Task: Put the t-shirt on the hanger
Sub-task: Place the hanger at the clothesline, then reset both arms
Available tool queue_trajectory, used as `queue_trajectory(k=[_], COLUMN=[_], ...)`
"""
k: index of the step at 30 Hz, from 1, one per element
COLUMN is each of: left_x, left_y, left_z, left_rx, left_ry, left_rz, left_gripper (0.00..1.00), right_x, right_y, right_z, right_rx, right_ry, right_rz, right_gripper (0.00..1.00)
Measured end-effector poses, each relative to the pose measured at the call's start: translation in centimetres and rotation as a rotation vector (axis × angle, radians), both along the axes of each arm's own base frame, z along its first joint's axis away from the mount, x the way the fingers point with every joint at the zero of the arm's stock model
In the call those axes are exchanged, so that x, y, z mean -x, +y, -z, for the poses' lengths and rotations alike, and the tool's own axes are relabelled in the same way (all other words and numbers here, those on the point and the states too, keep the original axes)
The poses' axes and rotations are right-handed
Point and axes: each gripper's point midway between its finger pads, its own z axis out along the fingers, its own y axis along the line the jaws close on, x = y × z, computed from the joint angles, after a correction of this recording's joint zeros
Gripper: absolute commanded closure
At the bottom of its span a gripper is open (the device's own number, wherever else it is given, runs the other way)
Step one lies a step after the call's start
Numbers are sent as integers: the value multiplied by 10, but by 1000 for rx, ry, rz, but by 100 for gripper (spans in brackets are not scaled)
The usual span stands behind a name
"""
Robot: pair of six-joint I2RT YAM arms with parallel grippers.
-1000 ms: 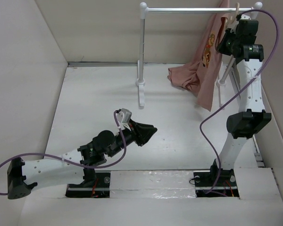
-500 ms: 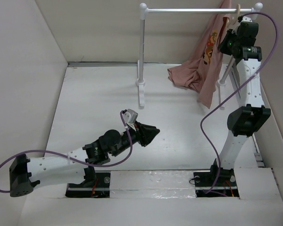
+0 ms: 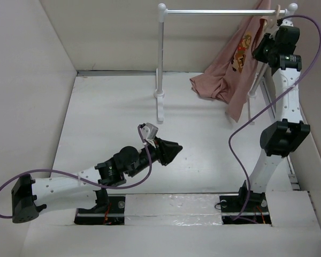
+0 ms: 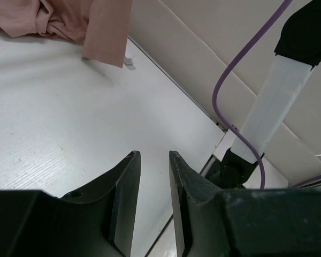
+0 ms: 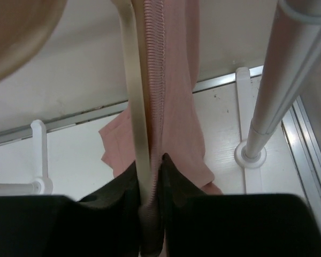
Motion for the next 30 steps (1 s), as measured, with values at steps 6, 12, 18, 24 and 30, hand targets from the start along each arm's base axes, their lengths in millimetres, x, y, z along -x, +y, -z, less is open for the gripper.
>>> queue_trajectory(k=[6, 12, 18, 24, 30], left_x=[-1, 0, -4, -12, -16], left_y=[0, -1, 1, 15, 34], left_z=[-9, -9, -11, -33, -45], left_rx=[15, 14, -1, 30, 31], left_ry=[-6, -5, -3, -18, -12], left_rz=[-3, 0, -24, -93, -153], left_gripper=[76, 76, 70, 54, 43], right_x=[9, 43, 98, 167, 239], right_y=[2, 9, 22, 40, 87], right_z=[21, -19, -91, -107, -118], right_rx=[-36, -31, -2, -4, -68], right_ry=[16, -79, -280, -444, -592], right_rz=[-4, -5, -7, 46, -52], right_gripper=[43, 25, 16, 24, 0])
